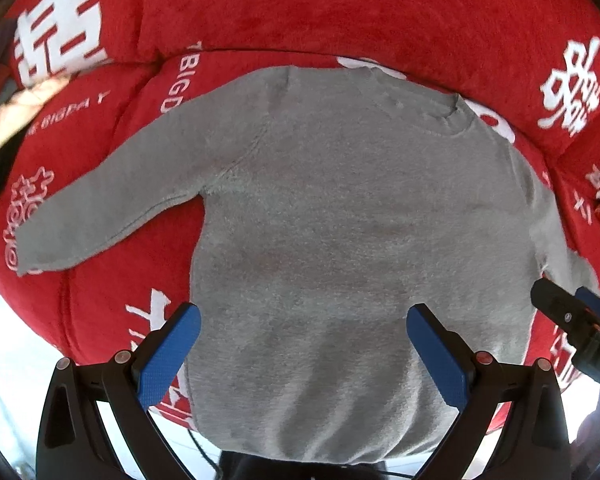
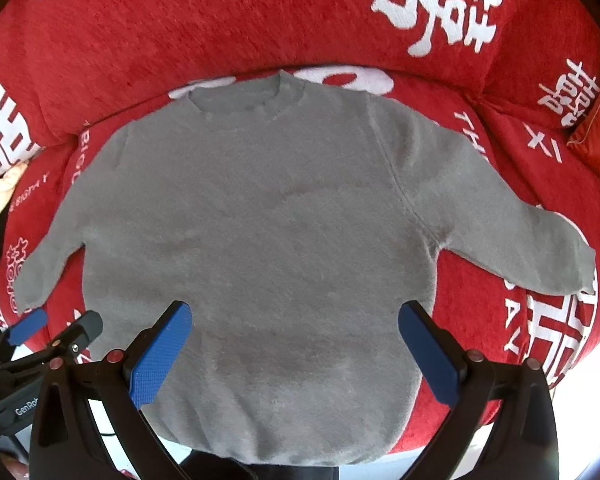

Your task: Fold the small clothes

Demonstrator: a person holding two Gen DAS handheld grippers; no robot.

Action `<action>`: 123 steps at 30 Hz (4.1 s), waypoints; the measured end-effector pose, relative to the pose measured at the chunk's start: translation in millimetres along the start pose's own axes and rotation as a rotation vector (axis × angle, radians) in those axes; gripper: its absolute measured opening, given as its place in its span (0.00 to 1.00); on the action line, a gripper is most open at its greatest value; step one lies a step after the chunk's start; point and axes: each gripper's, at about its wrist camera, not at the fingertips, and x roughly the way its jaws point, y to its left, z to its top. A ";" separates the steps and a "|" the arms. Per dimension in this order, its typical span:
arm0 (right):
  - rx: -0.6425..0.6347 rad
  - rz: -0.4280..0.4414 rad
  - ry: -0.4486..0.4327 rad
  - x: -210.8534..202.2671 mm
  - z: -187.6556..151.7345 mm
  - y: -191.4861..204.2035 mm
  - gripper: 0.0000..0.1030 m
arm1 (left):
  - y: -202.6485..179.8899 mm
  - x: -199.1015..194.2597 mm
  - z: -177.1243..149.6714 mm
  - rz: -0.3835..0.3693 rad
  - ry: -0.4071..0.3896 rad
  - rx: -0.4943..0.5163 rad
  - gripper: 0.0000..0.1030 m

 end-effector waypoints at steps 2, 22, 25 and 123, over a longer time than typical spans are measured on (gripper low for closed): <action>-0.015 0.015 -0.003 0.4 0.4 8.8 1.00 | 14.3 1.3 -0.1 -0.045 -0.002 -0.046 1.00; -0.309 0.187 0.113 57.4 -31.3 179.8 1.00 | 322.3 84.3 -31.6 -0.291 -0.173 -0.727 1.00; -0.327 0.186 0.126 65.3 -34.1 193.8 1.00 | 342.2 93.0 -32.6 -0.351 -0.224 -0.779 1.00; 0.501 0.599 -0.075 111.3 44.0 -99.9 0.51 | 104.2 78.4 138.4 -0.095 -0.139 0.039 0.93</action>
